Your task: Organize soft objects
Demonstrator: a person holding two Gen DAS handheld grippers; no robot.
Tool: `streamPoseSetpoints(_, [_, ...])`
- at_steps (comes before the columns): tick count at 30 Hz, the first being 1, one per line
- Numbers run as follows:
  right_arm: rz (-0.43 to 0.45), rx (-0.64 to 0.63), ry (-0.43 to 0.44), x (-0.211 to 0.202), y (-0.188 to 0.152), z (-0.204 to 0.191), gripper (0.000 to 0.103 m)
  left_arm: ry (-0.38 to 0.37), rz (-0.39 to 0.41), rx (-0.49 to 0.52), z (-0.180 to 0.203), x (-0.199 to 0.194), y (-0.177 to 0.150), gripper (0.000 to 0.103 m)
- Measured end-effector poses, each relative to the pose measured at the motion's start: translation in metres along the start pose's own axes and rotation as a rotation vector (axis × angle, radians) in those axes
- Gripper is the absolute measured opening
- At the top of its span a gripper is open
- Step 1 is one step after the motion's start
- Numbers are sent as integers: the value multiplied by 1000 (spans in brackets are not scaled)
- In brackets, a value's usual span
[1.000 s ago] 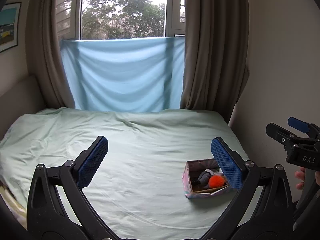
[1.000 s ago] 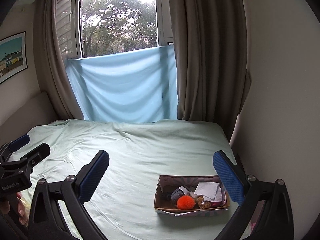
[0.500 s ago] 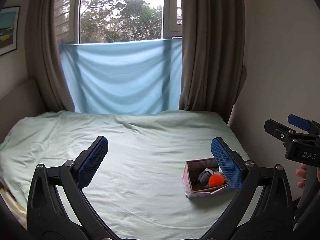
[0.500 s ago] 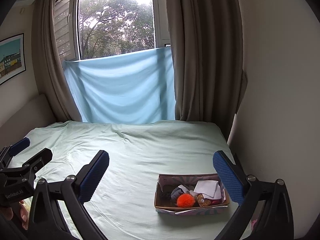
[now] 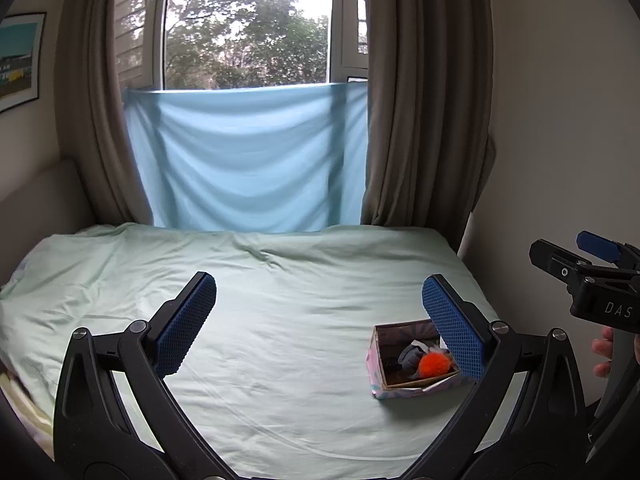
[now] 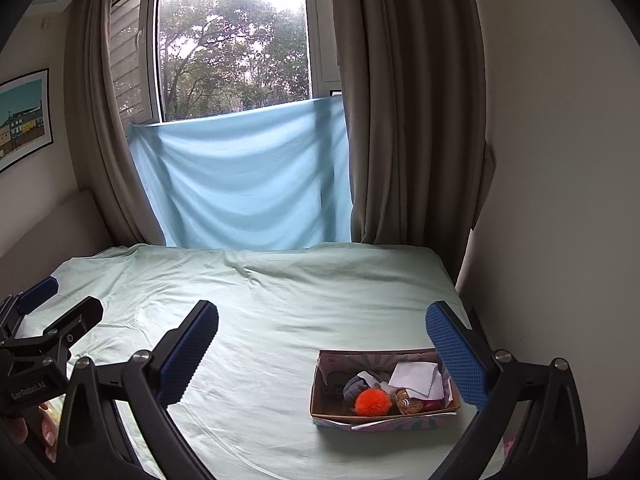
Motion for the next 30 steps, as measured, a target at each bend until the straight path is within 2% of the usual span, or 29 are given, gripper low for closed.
streamPoseSetpoints(30, [22, -4, -19, 1, 5, 2, 103, 1, -13, -2, 5, 6, -4, 103])
Point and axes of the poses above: each gripper's, at about its wrist camera, not at the fingertips, and x roughly the way its jaws point, z to its right, y to its top, the point moved 3 cm from there along x, roughly the way its jaws point, and after that the axes turned 14 degrees about y, right-handed, at the moved point
